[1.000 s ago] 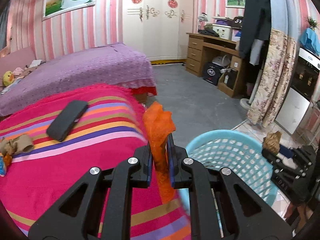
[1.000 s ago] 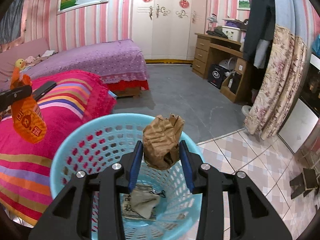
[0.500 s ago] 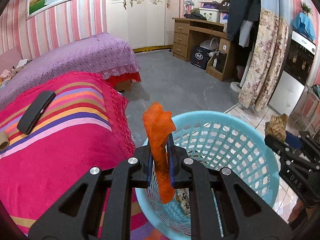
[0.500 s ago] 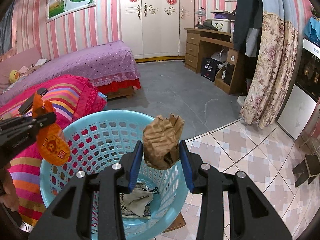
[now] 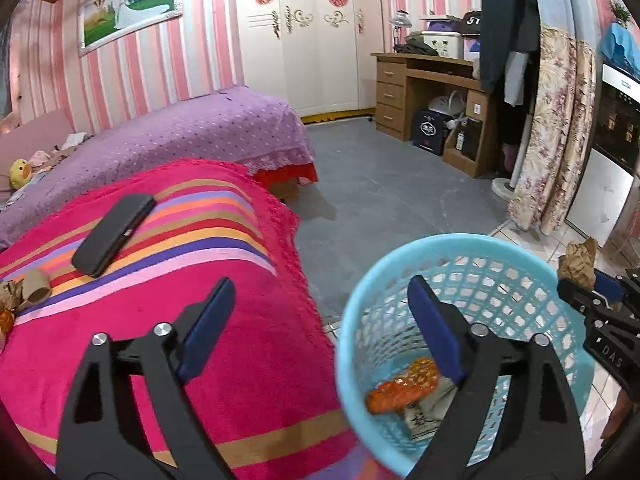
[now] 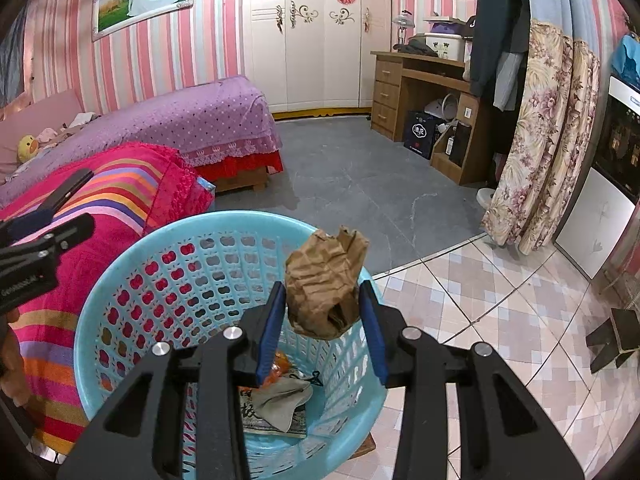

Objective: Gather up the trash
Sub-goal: 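Open the left tool to drop the orange bag while the right tool drops the paper bag, then move both open tools back over the bed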

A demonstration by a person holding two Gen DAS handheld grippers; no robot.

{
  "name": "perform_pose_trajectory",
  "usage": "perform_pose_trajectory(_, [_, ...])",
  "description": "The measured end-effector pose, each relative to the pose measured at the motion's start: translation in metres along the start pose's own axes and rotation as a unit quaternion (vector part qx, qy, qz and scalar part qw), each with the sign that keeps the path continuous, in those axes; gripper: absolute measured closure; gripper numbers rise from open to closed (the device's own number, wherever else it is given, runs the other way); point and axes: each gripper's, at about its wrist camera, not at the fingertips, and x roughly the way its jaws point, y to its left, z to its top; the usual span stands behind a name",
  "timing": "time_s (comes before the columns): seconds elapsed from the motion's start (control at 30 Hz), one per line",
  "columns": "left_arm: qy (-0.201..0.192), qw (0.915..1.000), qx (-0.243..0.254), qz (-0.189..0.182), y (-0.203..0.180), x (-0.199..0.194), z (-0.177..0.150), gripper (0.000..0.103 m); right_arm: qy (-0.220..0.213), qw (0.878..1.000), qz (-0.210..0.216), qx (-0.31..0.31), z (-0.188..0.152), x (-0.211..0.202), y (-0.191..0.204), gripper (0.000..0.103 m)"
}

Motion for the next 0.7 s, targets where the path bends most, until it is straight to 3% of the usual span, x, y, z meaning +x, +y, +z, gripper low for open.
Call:
perform_pose_trajectory(0.23, [-0.012,0.9994,-0.009,0.03,0.034,-0.013,-0.006,0.01,-0.006,1.0,0.004,-0.007,0.004,-0.001,0.016,0.062])
perform_pose_trajectory(0.37, [-0.018,0.9988,-0.015,0.044,0.057,-0.026,-0.009,0.009,-0.014,1.0,0.002,-0.009,0.007,-0.005,0.027,0.039])
perform_pose_trajectory(0.5, [-0.029,0.9975,-0.014,0.062,0.076,-0.038,-0.014,0.007,-0.023,1.0,0.0,-0.007,0.01,-0.007,0.038,0.024])
perform_pose_trajectory(0.7, [-0.038,0.9951,-0.027,0.087,0.113,-0.062,-0.018,0.006,-0.033,0.999,0.0,-0.018,0.014,-0.012,0.063,0.014])
